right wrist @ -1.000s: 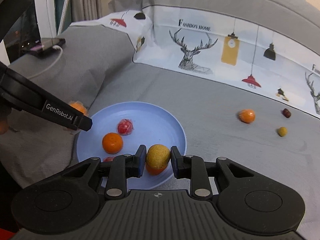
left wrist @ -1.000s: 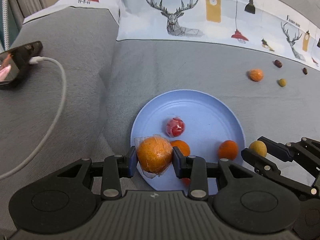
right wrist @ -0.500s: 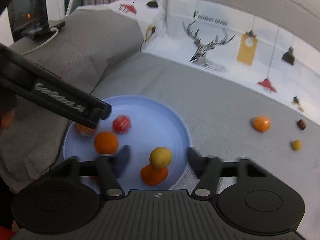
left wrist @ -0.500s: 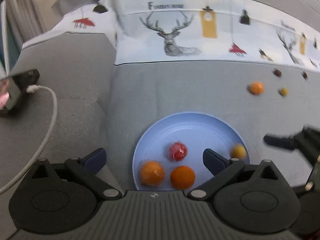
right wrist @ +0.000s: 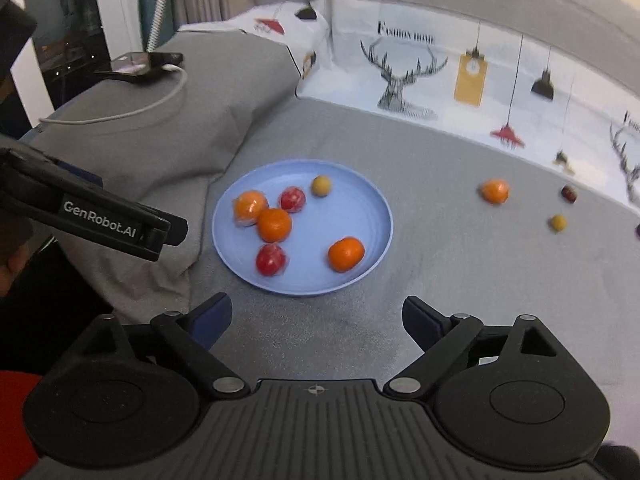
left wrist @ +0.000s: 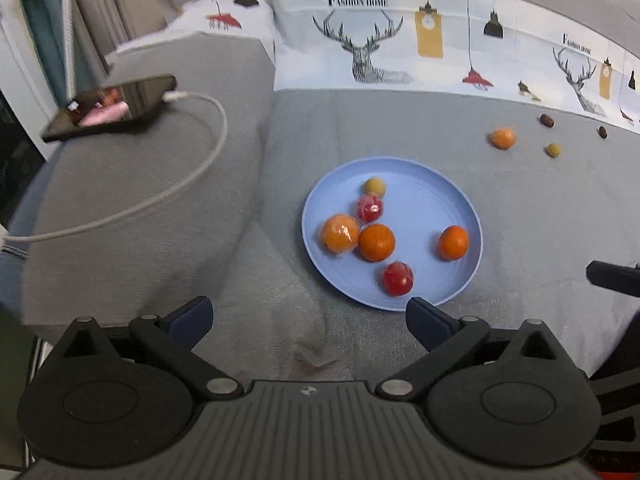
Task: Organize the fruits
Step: 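Lift both tools away from the plate and hold them still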
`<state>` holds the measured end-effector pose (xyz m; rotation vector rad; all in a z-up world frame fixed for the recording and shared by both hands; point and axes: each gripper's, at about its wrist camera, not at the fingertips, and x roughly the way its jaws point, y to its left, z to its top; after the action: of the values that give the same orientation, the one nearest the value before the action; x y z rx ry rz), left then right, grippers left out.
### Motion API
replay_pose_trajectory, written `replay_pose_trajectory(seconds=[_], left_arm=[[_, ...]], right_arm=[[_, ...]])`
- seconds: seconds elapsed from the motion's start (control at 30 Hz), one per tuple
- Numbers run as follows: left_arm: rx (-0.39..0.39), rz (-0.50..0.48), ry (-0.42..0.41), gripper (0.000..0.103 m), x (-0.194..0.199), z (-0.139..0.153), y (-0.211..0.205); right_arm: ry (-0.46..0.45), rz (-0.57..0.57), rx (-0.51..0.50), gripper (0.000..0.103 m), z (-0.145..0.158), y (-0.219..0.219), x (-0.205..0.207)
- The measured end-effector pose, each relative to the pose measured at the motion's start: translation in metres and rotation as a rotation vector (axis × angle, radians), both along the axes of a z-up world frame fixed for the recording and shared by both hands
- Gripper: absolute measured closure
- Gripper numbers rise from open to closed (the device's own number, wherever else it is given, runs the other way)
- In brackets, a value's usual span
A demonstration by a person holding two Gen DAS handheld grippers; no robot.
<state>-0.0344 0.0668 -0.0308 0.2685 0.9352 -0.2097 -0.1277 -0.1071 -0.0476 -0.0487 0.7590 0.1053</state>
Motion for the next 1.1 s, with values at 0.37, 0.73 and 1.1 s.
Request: replay_pose_trajectory(seconds=[0.37, 0.73, 1.1], left_arm=[[0.006, -0.008, -0.123, 0.000, -0.042, 0.041, -0.001], [0.000, -0.043, -0.177, 0.000, -0.066, 0.061, -0.009], [-0.009, -0.034, -0.185, 0.000, -0.067, 0.066, -0.006]], right_arm=[[-0.135, -0.009, -0.022, 0.004, 0.030, 0.010, -0.053], [-0.198, -0.041, -0.015, 0.003, 0.043, 0.009, -0.074], [-0.207, -0.033, -0.027, 0.003, 0.044, 0.014, -0.076]])
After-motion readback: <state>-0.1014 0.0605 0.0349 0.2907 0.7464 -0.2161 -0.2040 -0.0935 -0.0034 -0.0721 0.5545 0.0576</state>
